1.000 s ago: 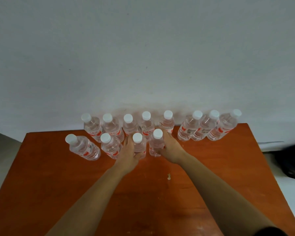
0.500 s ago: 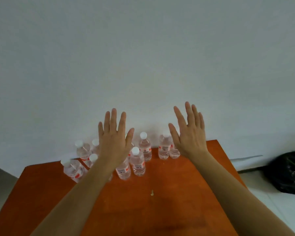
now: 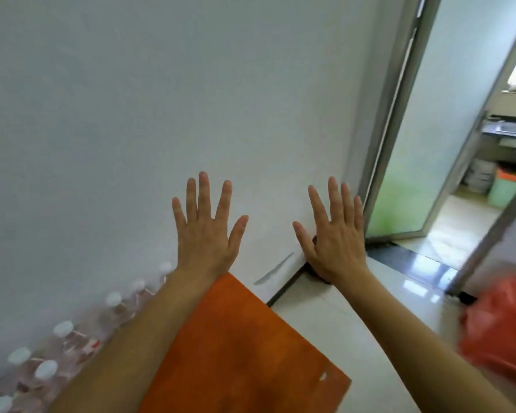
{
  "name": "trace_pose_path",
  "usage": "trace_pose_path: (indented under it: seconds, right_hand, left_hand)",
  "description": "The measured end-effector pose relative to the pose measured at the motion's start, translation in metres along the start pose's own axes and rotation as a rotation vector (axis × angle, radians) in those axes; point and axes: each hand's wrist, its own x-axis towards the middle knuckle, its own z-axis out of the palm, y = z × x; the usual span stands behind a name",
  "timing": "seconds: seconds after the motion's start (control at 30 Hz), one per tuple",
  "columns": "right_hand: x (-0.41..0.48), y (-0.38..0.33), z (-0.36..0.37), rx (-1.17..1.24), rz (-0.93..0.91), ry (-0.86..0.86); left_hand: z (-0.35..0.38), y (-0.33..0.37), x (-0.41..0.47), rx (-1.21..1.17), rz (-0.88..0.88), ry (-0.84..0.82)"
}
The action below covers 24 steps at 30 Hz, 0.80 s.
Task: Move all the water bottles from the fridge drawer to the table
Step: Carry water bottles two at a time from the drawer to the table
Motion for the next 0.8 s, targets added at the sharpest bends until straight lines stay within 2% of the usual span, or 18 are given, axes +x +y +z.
trace_pose_path:
  seconds: [0.23, 0.47, 0.63, 0.8]
  right_hand:
    - [-0.118, 0.174, -0.096, -0.232, 0.369, 0.055]
    - [-0.257, 0.293, -0.22, -0.434, 0.704, 0.135]
    - [-0.347, 0.367, -0.282, -0.499, 0.818, 0.184]
    - [-0.441, 0.459, -0.341, -0.521, 0.917, 0.161]
  left_hand:
    - [0.032, 0.22, 0.007, -0.335, 0.375, -0.114]
    - [-0.009, 0.429, -0.053, -0.559, 0.76, -0.105]
    - [-0.041, 0.556, -0.113, -0.663, 0.895, -0.107]
    - [-0.066, 0.691, -0.182, -0.639, 0.9, -0.224]
